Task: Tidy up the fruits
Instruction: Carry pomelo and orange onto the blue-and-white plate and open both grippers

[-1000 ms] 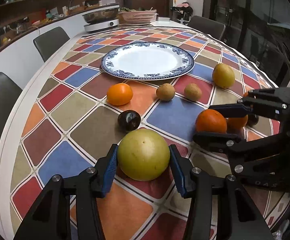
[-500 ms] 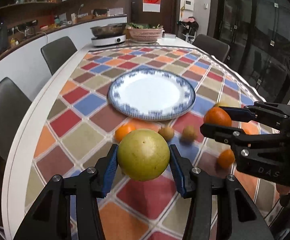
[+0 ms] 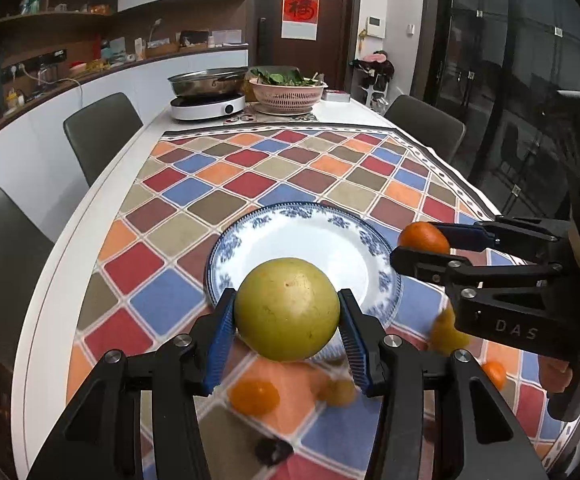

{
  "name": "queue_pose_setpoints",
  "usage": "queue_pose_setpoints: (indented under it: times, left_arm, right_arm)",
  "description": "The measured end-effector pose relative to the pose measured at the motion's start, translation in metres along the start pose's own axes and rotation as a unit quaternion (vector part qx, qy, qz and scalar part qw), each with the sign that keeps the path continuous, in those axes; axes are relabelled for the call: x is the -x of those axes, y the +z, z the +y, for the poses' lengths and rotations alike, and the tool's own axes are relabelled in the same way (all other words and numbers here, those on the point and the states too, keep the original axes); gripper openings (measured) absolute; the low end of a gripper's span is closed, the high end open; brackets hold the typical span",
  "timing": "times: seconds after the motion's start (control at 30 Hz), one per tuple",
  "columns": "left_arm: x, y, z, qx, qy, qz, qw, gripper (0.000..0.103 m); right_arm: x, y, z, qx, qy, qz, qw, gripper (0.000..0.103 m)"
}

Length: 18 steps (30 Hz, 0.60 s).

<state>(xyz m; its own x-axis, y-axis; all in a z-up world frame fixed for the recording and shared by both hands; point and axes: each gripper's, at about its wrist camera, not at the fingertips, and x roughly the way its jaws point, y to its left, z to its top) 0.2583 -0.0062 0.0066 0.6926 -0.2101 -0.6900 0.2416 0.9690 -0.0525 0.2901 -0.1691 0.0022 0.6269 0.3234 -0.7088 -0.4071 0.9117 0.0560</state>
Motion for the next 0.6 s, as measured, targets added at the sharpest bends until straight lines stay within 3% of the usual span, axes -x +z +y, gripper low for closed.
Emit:
queue_pose_setpoints:
  times: [0.23,0.6]
  left_arm:
    - [-0.049,0.021,0.018,0.004,-0.006,0.038,0.9993,0.049]
    - [-0.120,0.047,0.033,-0.019,-0.008,0.081,0.9965,0.049]
  right_arm:
    - [-0.046,0.021,-0.018,-0.025,0.006,0.038,0.999,0.043]
    - [-0.107,0.046,-0.038,-0.001,-0.021,0.083,0.996,0.043]
